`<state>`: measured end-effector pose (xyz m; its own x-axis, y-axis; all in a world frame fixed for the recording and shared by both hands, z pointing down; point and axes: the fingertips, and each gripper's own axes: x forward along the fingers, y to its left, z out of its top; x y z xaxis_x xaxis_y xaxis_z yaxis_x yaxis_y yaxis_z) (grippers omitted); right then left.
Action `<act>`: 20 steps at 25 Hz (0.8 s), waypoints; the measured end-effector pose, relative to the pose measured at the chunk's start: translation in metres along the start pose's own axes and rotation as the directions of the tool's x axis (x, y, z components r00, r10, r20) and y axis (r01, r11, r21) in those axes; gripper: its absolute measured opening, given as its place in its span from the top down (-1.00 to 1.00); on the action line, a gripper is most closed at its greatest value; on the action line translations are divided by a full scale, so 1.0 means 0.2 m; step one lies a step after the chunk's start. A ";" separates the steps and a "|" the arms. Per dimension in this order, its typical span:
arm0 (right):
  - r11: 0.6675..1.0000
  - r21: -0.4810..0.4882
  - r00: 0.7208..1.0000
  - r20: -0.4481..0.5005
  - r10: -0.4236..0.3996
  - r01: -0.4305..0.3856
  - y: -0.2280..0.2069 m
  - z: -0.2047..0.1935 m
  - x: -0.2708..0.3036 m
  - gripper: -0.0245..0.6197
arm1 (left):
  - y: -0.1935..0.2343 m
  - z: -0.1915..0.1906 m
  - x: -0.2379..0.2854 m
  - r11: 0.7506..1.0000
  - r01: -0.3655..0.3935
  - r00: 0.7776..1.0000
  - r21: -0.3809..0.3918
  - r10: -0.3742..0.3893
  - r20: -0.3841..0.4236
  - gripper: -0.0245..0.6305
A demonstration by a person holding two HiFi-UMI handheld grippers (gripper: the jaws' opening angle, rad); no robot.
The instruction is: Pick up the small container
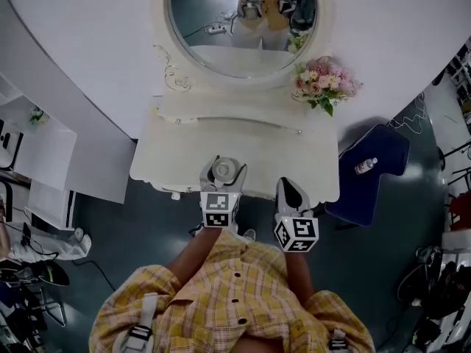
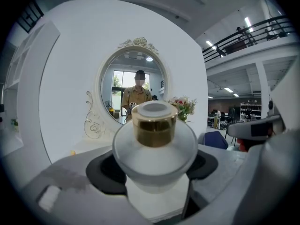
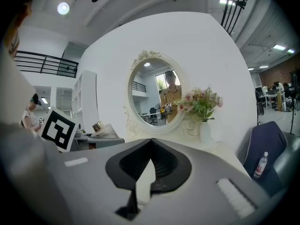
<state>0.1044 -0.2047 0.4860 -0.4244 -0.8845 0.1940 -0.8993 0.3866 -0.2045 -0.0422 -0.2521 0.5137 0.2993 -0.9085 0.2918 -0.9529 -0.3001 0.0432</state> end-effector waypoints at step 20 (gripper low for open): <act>1.000 -0.006 1.000 0.021 0.019 -0.019 0.00 0.06 -0.05 0.93 | -0.04 0.12 -0.14 0.999 0.008 0.997 0.040 -0.010 0.073 -0.13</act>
<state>0.1091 -0.1995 0.4721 -0.4388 -0.8824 0.1695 -0.8918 0.4046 -0.2023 -0.0415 -0.2306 0.4818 0.3120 -0.9240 0.2210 -0.9479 -0.3184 0.0069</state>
